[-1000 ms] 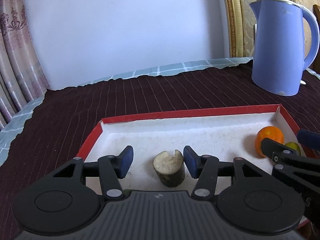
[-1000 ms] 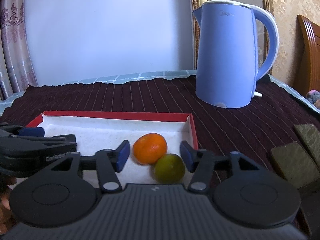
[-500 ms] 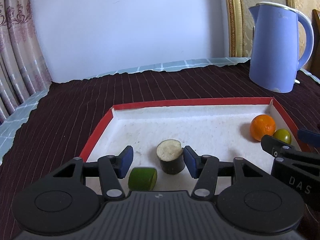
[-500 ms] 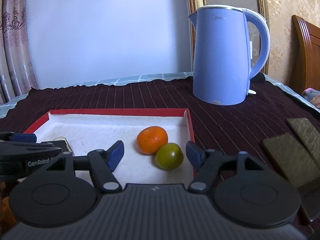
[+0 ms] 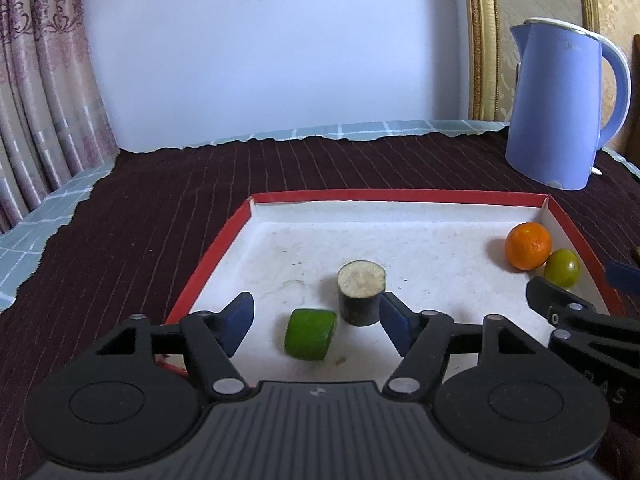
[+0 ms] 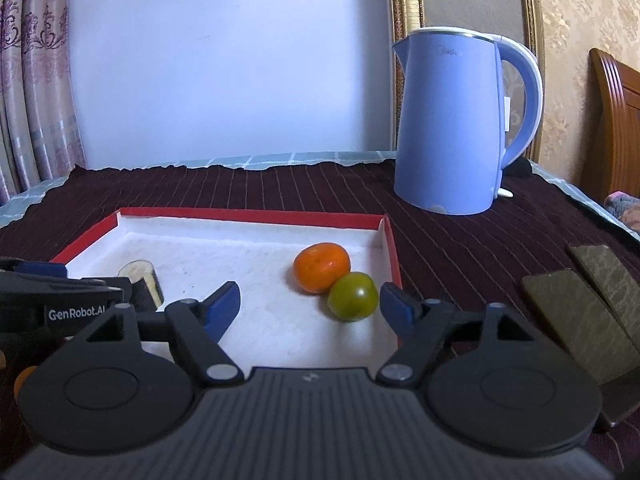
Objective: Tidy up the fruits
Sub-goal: 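Withdraw both open tools from the tray toward the fruits beside it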
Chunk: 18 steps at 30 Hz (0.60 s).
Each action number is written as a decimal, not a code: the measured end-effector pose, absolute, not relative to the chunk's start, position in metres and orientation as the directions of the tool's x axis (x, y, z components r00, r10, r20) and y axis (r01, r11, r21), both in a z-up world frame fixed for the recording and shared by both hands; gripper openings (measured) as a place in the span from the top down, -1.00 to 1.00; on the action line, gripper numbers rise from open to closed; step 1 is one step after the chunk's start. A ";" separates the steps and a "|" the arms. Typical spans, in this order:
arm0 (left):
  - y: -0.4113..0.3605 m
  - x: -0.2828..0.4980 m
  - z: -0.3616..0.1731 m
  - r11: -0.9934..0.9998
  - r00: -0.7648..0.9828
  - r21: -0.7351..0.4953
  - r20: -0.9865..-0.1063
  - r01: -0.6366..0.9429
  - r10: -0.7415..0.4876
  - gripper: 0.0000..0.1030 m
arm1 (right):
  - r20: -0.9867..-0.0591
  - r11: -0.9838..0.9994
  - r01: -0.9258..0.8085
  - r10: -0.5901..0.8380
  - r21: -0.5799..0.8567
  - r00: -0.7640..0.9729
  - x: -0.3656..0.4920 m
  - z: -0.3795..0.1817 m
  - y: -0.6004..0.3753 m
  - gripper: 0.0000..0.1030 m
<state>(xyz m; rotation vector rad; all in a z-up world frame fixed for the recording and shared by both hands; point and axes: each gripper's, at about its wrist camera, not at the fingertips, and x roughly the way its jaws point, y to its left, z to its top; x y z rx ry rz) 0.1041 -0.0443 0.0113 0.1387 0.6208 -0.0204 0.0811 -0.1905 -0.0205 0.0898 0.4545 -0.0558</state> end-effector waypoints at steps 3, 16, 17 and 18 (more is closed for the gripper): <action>-0.043 0.102 0.011 0.991 0.811 0.120 -0.585 0.064 0.019 -0.34 | -0.434 0.994 0.072 -0.032 0.077 0.900 0.076 -0.019 -0.189 -0.52; -0.031 0.089 0.005 0.995 0.797 0.086 -0.604 0.048 0.014 -0.41 | -0.422 0.997 0.039 -0.009 0.065 0.907 0.051 -0.022 -0.173 -0.86; -0.030 0.088 0.004 0.996 0.797 0.084 -0.604 0.044 0.015 -0.43 | -0.418 0.997 0.041 -0.014 0.057 0.908 0.049 -0.022 -0.171 -0.90; -0.028 0.087 0.004 0.996 0.798 0.081 -0.602 0.039 0.018 -0.44 | -0.415 0.998 0.042 -0.015 0.054 0.910 0.048 -0.021 -0.171 -0.92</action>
